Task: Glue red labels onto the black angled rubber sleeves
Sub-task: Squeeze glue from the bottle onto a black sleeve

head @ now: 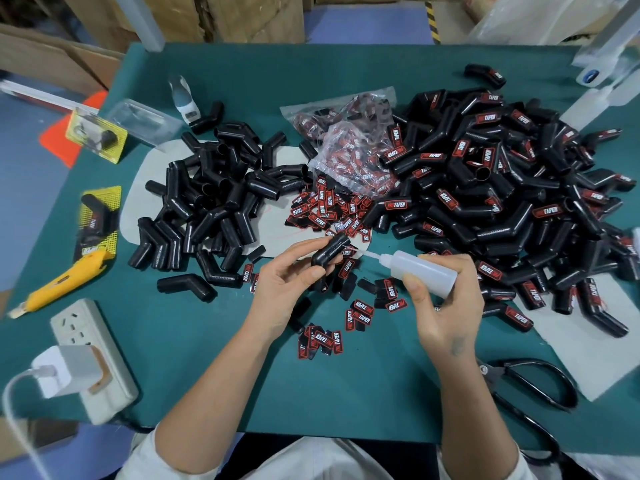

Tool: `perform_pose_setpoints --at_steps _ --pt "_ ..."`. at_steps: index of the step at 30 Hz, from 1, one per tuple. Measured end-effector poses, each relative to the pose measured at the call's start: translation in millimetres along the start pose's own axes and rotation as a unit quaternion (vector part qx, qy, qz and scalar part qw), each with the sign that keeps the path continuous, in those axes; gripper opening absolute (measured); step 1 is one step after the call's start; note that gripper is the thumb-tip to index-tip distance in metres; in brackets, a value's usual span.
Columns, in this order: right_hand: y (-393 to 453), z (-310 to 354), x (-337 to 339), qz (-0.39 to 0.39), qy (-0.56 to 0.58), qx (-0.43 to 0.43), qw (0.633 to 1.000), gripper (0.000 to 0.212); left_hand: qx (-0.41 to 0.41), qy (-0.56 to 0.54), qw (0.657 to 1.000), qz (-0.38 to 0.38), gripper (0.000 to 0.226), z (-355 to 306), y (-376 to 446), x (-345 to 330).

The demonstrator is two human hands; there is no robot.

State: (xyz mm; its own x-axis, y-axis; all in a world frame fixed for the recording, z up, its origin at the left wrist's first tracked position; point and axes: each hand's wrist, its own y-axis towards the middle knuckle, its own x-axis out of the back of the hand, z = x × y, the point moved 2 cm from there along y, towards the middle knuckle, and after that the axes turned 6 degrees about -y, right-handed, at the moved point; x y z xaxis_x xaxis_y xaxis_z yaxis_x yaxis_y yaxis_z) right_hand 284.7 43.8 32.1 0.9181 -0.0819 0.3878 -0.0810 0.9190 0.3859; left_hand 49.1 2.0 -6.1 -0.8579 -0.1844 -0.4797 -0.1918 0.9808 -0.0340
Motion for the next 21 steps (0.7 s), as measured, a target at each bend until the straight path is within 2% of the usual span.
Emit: perform_pose_setpoints --at_steps 11,21 --pt "-1.8 1.8 -4.0 0.044 0.008 0.018 0.999 0.025 0.022 -0.01 1.0 -0.004 0.048 -0.7 -0.8 -0.6" --pt "-1.7 -0.6 -3.5 0.043 0.008 0.026 0.999 0.025 0.03 -0.013 0.999 -0.006 0.047 -1.8 -2.4 -1.7"
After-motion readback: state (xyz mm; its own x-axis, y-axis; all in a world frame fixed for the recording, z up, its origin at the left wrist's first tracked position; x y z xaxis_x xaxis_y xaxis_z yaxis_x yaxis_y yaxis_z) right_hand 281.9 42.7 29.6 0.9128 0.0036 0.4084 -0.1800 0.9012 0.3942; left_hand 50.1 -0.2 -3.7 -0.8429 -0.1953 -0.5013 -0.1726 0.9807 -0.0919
